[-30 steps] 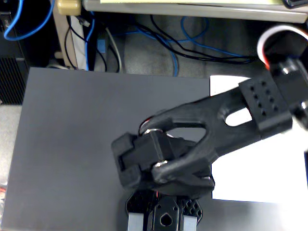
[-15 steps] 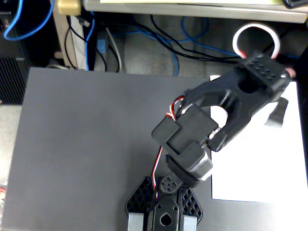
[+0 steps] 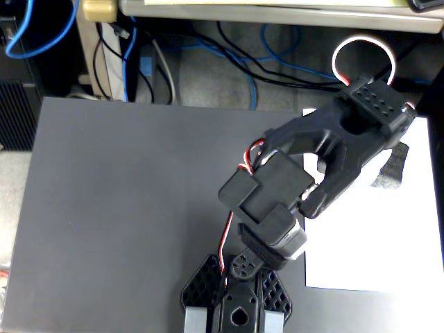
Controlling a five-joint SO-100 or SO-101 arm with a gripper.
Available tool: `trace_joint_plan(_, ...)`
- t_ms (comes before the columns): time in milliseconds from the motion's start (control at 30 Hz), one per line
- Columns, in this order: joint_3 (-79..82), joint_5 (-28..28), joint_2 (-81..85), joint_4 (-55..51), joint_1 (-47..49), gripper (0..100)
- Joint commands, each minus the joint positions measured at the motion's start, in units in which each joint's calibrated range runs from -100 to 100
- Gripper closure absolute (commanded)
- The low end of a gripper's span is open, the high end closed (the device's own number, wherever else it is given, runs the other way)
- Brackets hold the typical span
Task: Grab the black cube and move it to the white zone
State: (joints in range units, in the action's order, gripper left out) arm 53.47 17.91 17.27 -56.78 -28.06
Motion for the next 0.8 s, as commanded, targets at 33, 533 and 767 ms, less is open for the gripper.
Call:
trace_joint_plan(33,-0.35,1.05,1.08,-0.76,0.03,66)
trace_joint_plan(533,-1.25,3.77,1.17,-0.34,-0.56,65)
trace_joint_plan(767,-8.96,3.83,1.17,-0.68,0.18,64)
